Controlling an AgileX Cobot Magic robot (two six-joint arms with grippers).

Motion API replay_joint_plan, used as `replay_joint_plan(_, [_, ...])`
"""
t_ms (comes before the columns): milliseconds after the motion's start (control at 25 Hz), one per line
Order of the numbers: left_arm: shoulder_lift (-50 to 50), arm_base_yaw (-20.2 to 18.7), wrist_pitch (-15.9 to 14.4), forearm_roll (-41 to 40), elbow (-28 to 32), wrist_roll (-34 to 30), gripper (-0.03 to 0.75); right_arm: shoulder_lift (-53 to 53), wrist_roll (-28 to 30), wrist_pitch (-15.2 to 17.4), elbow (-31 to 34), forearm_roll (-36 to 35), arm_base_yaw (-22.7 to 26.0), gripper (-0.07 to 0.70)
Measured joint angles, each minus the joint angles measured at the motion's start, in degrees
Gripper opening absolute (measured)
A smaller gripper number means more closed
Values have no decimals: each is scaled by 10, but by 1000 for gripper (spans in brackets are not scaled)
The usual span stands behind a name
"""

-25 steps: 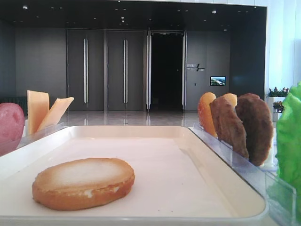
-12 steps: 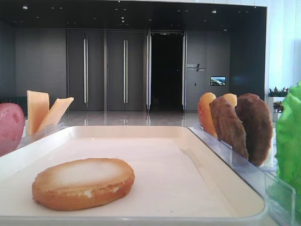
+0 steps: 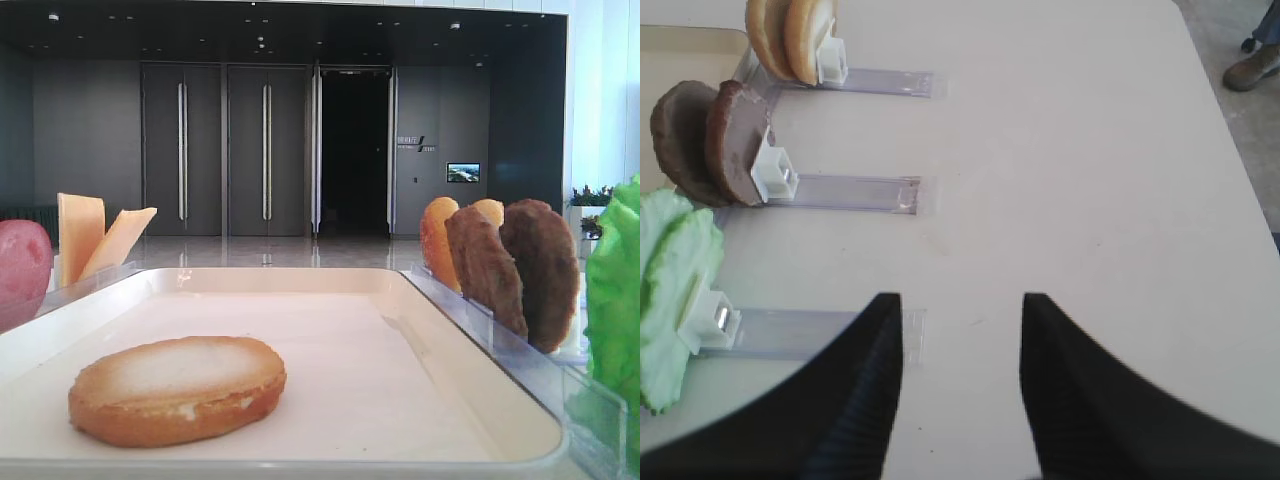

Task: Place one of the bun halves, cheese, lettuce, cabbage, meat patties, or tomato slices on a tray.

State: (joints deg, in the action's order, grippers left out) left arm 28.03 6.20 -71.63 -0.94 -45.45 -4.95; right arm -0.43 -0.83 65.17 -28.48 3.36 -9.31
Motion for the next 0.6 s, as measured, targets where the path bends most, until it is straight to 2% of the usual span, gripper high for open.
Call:
replay_joint_plan(200, [-90, 0, -5, 2, 34, -4, 419, 0, 0, 0, 0, 0, 0, 303])
replay_joint_plan(600, [-202, 0, -6, 5, 100, -4, 418, 0, 0, 0, 0, 0, 0, 303])
